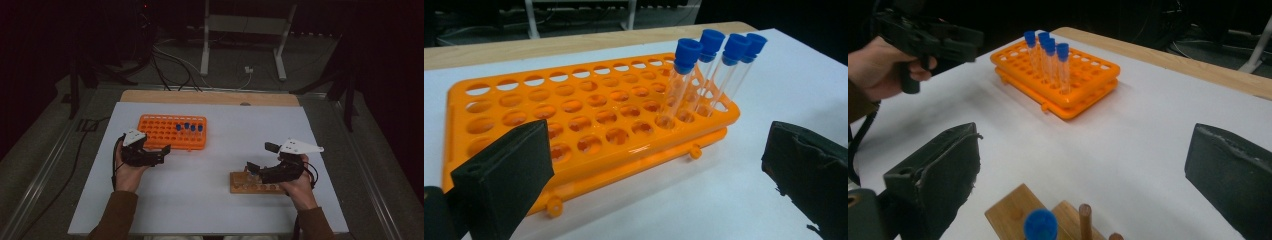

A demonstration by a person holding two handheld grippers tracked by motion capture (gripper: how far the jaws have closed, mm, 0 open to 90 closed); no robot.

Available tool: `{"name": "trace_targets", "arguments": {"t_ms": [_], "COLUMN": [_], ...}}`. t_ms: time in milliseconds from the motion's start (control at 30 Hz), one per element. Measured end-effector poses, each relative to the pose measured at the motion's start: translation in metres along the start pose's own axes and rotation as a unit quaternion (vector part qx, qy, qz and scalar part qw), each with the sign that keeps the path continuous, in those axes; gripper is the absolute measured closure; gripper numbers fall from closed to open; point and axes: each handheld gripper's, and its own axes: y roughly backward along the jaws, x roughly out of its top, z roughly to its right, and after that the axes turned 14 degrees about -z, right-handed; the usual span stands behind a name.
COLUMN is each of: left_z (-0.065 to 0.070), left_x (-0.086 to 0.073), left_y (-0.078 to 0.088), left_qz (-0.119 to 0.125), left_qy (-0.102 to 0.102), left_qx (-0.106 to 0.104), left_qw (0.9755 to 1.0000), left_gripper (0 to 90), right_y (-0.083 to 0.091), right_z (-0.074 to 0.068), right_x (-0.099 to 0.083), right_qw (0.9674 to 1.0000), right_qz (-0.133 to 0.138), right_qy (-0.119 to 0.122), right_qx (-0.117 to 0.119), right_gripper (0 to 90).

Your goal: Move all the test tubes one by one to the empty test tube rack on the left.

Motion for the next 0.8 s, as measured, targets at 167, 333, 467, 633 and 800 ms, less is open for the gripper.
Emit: {"name": "trace_targets", "arguments": {"t_ms": [167,333,467,633,800], "left_z": [0.003,0.006,0.010,0.011,0.013], "left_x": [-0.006,-0.013,-0.019,-0.021,-0.021], "left_y": [0.012,0.022,0.026,0.028,0.032], "left_qz": [0.010,0.017,0.022,0.029,0.033], "left_qy": [-0.009,-0.015,-0.022,-0.018,-0.018], "left_qx": [-0.004,-0.013,-0.013,-0.018,-0.017], "left_qw": [0.9999,0.9997,0.9994,0.9993,0.9991], "left_gripper": [0.8,0.9,0.9,0.9,1.1], "right_y": [-0.001,-0.004,-0.007,-0.010,-0.012], "right_z": [0.001,0.002,0.001,-0.002,-0.004], "right_x": [-0.005,-0.012,-0.017,-0.022,-0.029], "right_qw": [1.0000,0.9999,0.9997,0.9991,0.9983], "right_qz": [-0.004,-0.017,-0.025,-0.039,-0.052], "right_qy": [0.001,0.003,0.007,0.016,0.025], "right_qx": [-0.001,-0.002,-0.001,0.005,0.007], "right_gripper": [1.6,1.6,1.6,5.1,9.7]}}
